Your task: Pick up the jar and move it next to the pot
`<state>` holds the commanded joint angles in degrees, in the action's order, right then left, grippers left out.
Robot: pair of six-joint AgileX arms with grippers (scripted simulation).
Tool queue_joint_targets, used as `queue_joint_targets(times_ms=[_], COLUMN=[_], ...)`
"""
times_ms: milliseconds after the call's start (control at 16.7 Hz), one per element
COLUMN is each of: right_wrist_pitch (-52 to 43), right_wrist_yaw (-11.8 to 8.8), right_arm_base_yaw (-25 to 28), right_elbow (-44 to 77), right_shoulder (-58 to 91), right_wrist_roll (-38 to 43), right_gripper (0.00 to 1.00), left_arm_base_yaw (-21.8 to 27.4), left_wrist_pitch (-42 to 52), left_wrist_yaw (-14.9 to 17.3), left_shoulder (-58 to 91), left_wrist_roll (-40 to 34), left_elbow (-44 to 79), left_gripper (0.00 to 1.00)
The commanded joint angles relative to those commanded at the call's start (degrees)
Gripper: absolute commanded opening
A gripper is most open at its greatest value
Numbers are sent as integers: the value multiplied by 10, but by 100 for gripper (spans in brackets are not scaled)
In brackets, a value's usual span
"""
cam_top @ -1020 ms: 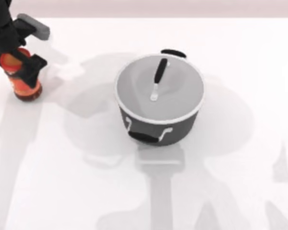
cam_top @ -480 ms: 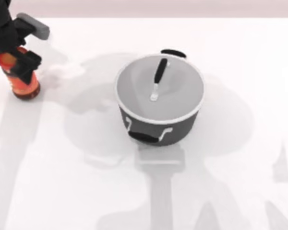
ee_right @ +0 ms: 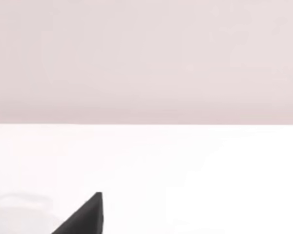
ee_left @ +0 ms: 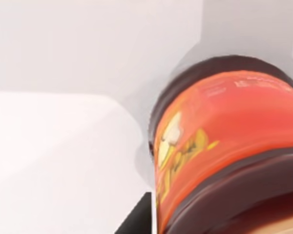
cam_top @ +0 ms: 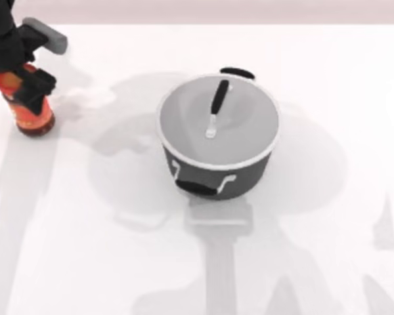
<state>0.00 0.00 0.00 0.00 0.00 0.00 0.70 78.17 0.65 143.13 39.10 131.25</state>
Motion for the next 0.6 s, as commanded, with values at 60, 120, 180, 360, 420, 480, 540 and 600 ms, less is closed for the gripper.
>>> queue_joint_targets(times_ms=[60, 120, 180, 360, 420, 480, 540, 600], right_wrist_pitch=[0, 0, 0, 0, 0, 0, 0, 0], right_wrist_yaw=[0, 0, 0, 0, 0, 0, 0, 0], right_arm_base_yaw=[0, 0, 0, 0, 0, 0, 0, 0], right_elbow=[0, 0, 0, 0, 0, 0, 0, 0], right_shoulder=[0, 0, 0, 0, 0, 0, 0, 0], right_wrist_roll=[0, 0, 0, 0, 0, 0, 0, 0], right_gripper=[100, 100, 100, 100, 100, 100, 100, 100], left_arm_base_yaw=[0, 0, 0, 0, 2, 1, 1, 0], left_wrist_pitch=[0, 0, 0, 0, 0, 0, 1, 4], left_wrist_yaw=[0, 0, 0, 0, 0, 0, -1, -1], left_shoulder=[0, 0, 0, 0, 0, -1, -9, -22], left_wrist_roll=[0, 0, 0, 0, 1, 1, 1, 0], left_elbow=[0, 0, 0, 0, 0, -1, -9, -23], left_gripper=[0, 0, 0, 0, 0, 0, 0, 0])
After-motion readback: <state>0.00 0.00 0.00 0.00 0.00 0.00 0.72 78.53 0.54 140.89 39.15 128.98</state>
